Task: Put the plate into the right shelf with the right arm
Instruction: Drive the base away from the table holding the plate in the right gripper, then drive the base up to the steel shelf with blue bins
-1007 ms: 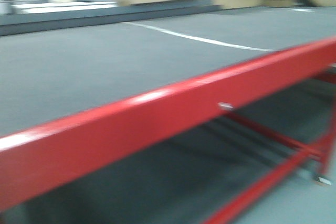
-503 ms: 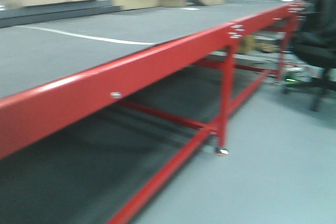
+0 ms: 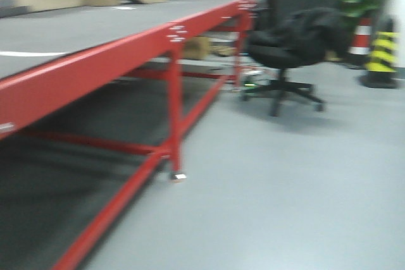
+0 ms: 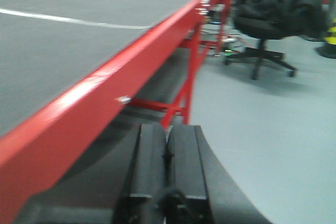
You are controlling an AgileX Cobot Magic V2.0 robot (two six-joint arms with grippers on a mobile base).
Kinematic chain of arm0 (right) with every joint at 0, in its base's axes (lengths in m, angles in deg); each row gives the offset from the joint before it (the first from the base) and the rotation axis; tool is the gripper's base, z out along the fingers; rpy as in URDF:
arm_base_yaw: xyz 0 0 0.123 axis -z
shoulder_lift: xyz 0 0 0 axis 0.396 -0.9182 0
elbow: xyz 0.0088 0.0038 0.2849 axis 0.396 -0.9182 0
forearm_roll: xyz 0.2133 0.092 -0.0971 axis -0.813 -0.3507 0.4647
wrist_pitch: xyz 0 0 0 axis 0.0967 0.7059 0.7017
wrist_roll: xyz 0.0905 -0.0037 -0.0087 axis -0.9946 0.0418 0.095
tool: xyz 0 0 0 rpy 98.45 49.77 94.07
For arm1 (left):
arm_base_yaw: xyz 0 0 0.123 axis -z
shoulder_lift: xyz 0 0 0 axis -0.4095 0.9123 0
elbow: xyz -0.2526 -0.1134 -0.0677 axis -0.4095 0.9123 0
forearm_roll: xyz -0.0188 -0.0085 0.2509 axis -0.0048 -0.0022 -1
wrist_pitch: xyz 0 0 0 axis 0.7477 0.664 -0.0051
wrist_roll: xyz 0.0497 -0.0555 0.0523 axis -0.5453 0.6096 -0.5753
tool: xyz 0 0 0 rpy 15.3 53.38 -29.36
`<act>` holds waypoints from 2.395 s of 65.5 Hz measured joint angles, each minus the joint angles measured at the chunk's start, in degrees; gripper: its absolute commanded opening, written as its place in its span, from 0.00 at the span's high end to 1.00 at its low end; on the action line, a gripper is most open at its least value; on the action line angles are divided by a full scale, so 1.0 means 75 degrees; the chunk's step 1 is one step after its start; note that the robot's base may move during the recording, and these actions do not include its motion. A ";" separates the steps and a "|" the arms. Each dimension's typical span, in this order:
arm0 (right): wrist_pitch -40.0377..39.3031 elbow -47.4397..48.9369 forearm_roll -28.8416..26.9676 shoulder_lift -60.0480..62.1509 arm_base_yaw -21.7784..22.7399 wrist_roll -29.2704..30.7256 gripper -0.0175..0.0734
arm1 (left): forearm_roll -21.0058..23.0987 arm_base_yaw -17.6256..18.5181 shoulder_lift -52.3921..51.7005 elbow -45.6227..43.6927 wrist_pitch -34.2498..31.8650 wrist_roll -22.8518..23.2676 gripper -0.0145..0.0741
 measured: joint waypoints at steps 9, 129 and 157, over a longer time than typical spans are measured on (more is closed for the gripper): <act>0.0000 0.0000 0.0000 0.0000 0.0000 0.0000 0.74 | 0.0000 0.0000 0.0000 0.0000 0.0000 0.0000 0.89; 0.0000 0.0000 0.0000 0.0000 0.0000 0.0000 0.74 | 0.0000 0.0000 0.0000 0.0000 0.0000 0.0000 0.89; 0.0000 0.0000 0.0000 0.0000 0.0000 0.0000 0.74 | 0.0000 0.0000 0.0000 0.0000 0.0000 0.0000 0.89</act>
